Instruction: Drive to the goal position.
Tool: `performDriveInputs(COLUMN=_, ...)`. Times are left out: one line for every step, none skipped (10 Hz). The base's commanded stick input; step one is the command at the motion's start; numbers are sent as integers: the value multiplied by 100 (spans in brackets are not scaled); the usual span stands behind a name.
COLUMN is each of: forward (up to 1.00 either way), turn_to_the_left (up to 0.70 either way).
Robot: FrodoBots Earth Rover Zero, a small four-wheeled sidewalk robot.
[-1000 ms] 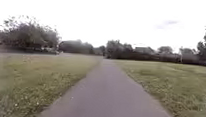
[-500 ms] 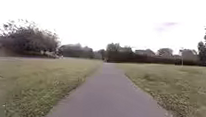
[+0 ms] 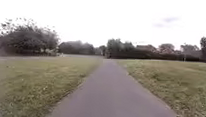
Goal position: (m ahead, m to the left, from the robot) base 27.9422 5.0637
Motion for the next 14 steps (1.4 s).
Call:
performDriveInputs(forward=100, turn_to_the_left=-30)
performDriveInputs(forward=100, turn_to_the_left=-25)
performDriveInputs(forward=100, turn_to_the_left=0)
performDriveInputs(forward=100, turn_to_the_left=0)
performDriveInputs(forward=100, turn_to_the_left=0)
performDriveInputs(forward=100, turn_to_the_left=0)
performDriveInputs(forward=100, turn_to_the_left=0)
performDriveInputs(forward=100, turn_to_the_left=0)
performDriveInputs(forward=100, turn_to_the_left=0)
performDriveInputs(forward=100, turn_to_the_left=0)
performDriveInputs(forward=100, turn_to_the_left=0)
performDriveInputs(forward=100, turn_to_the_left=0)
performDriveInputs(forward=100, turn_to_the_left=0)
performDriveInputs(forward=100, turn_to_the_left=0)
